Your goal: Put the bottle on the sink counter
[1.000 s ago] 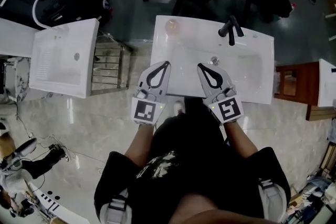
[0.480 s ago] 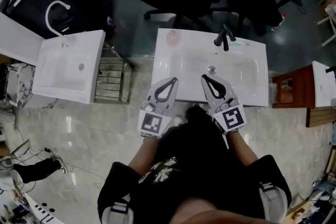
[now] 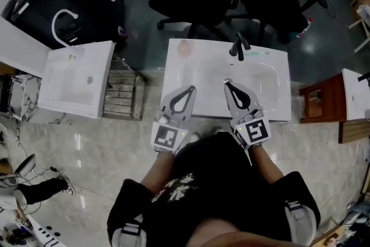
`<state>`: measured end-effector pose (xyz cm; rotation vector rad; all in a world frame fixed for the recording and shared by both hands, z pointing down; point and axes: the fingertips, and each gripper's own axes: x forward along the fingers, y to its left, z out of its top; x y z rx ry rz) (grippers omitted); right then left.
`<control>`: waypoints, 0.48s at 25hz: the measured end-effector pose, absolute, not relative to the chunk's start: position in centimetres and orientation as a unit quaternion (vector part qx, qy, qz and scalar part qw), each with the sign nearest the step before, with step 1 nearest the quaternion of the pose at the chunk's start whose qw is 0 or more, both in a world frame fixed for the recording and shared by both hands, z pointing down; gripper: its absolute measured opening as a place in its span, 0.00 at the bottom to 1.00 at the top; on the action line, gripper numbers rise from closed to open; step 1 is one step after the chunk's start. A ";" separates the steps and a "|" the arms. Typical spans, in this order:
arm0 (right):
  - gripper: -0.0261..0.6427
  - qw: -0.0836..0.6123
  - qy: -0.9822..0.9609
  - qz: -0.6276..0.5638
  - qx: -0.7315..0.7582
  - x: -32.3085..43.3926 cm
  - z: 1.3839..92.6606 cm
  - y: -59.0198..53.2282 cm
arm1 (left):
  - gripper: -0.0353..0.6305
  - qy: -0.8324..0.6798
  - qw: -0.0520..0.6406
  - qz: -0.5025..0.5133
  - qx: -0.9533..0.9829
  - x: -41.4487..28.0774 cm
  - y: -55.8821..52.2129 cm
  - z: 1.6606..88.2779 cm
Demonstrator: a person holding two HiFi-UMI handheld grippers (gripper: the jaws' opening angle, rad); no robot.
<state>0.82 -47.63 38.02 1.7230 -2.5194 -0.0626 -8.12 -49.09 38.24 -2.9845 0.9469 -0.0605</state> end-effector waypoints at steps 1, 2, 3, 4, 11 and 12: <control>0.03 0.049 -0.825 -0.021 0.563 1.3 38.1 -47.5 | 0.07 0.302 0.005 -0.018 -0.953 -7.5 -48.9 38.1; 0.03 0.052 -0.825 -0.021 0.563 1.8 38.2 -47.4 | 0.07 0.302 0.006 -0.017 -0.953 -6.9 -48.8 38.0; 0.03 0.055 -0.826 -0.019 0.561 2.2 38.2 -47.3 | 0.07 0.302 0.007 -0.017 -0.953 -6.4 -48.7 37.9; 0.03 0.057 -0.827 -0.018 0.559 2.7 38.1 -47.3 | 0.07 0.302 0.007 -0.018 -0.953 -5.8 -48.7 37.8; 0.03 0.059 -0.835 -0.021 0.547 5.3 37.5 -47.5 | 0.07 0.305 0.012 -0.027 -0.952 -2.6 -48.5 37.4; 0.03 0.060 -0.835 -0.021 0.546 5.7 37.5 -47.5 | 0.07 0.307 0.018 -0.029 -0.951 -2.3 -48.5 37.3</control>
